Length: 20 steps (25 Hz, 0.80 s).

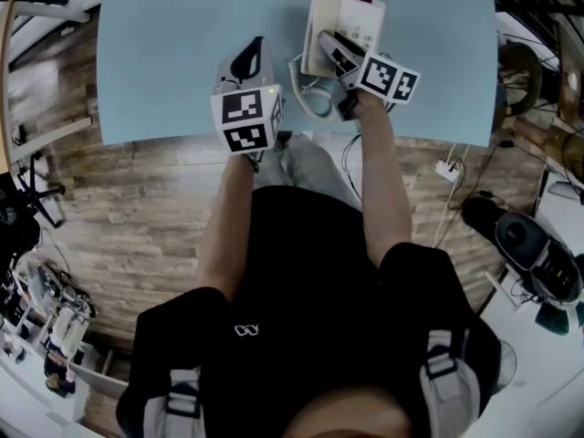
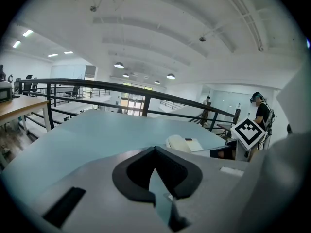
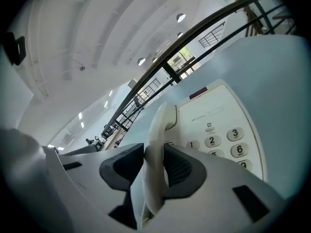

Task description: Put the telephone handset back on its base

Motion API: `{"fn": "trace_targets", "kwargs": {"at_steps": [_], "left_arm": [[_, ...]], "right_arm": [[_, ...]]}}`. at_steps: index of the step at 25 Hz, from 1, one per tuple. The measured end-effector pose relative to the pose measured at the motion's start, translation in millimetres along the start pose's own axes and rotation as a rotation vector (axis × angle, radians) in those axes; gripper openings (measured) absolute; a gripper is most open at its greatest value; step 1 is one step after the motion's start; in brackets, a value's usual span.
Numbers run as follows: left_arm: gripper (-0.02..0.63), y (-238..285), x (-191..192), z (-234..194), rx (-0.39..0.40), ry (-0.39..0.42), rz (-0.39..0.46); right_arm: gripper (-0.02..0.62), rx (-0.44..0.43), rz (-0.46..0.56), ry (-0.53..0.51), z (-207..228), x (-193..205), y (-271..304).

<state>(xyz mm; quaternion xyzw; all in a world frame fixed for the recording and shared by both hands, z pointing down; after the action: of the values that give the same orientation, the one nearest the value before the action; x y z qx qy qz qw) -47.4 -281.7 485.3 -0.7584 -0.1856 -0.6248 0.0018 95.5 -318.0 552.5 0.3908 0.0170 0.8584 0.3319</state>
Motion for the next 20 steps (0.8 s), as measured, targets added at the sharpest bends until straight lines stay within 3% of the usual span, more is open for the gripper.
{"fn": "trace_targets", "kwargs": {"at_steps": [7, 11, 14, 20], "left_arm": [[0.000, 2.3, -2.5, 12.3, 0.016, 0.001, 0.007], [0.000, 1.5, -3.1, 16.0, 0.025, -0.002, 0.009], [0.000, 3.3, -3.0, 14.4, 0.030, -0.006, 0.009], [0.000, 5.1, -3.7, 21.3, 0.049, -0.006, 0.012]], "right_arm": [[0.140, 0.113, 0.021, -0.129, 3.0, -5.9, -9.5], [0.122, 0.175, 0.043, -0.210, 1.8, -8.7, -27.5], [0.035, 0.235, 0.000, -0.304, 6.6, -0.8, -40.9], [0.007, 0.305, -0.120, -0.409, 11.6, 21.6, -49.9]]}}
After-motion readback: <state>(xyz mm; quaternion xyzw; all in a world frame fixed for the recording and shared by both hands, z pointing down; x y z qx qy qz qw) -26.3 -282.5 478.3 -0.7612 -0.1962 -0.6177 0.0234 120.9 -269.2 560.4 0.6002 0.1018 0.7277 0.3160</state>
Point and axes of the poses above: the fingertips, and each gripper's own axes: y forward along the fingers, z to its right, x out of its underside, the point moved 1 cm from there along -y, backward along the fingers, and after that the axes turned 14 degrees about z, right-handed, at the moved point
